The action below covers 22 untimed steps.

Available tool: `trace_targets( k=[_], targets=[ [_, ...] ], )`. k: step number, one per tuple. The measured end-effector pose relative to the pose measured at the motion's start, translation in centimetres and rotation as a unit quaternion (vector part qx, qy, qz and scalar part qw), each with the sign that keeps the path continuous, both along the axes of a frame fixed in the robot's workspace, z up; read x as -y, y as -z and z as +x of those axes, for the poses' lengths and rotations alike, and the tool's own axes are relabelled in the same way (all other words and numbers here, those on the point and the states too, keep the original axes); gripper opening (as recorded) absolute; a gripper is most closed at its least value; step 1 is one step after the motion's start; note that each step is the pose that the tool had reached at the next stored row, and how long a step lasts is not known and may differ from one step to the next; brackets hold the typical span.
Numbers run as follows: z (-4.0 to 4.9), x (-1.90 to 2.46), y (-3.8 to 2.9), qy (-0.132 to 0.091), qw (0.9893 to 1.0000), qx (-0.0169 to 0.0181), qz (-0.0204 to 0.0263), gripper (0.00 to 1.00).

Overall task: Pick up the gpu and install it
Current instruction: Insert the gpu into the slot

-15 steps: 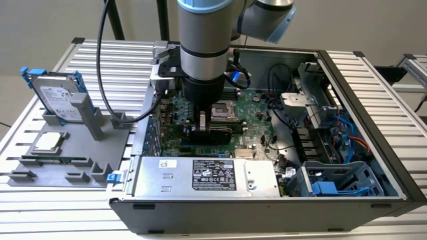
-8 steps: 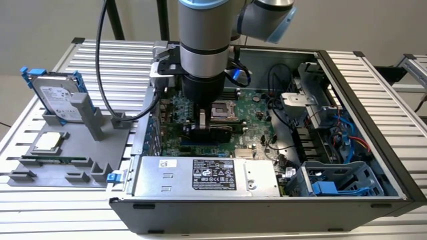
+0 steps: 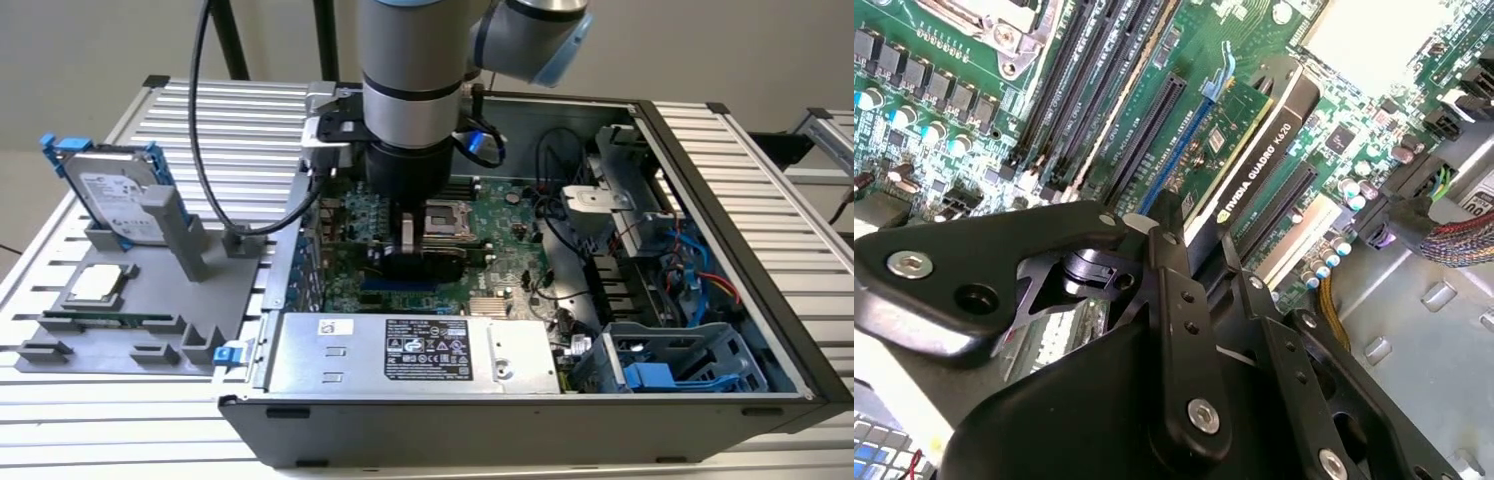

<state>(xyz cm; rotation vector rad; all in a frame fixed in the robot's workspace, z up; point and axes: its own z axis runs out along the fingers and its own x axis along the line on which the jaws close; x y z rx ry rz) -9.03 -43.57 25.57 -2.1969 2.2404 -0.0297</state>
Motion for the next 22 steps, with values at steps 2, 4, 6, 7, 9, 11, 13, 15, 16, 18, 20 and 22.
trace_targets(
  k=[2, 4, 6, 7, 9, 11, 13, 15, 16, 18, 20, 22],
  targets=[
    [0.64, 0.12, -0.02, 0.0, 1.0, -0.0018, -0.0003, 0.0],
    [0.99, 0.22, -0.05, 0.0, 1.0, -0.0029, -0.0002, 0.0],
    [1.13, 0.25, -0.09, -0.001, 1.0, -0.0023, 0.0009, 0.0],
    [1.11, 0.26, -0.36, -0.001, 1.0, -0.0028, 0.0004, 0.0],
    [1.1, 0.27, -1.07, -0.002, 1.0, -0.003, 0.0002, 0.0],
    [1.1, 0.27, -1.98, -0.002, 1.0, -0.0031, 0.0, 0.0],
    [1.11, 0.27, -2.49, -0.005, 1.0, -0.0028, 0.0001, 0.0],
    [1.13, 0.27, -2.55, -0.009, 1.0, 0.0016, 0.0001, 0.0],
    [1.13, 0.27, -2.56, -0.01, 0.9999, 0.0063, -0.0001, 0.0],
    [1.15, 0.27, -2.57, -0.012, 0.9997, 0.0204, -0.0017, 0.0],
    [1.2, 0.27, -2.56, -0.014, 0.9993, 0.0339, -0.0031, 0.0],
    [1.22, 0.27, -2.54, -0.015, 0.9987, 0.0478, -0.005, 0.0]
  ],
)
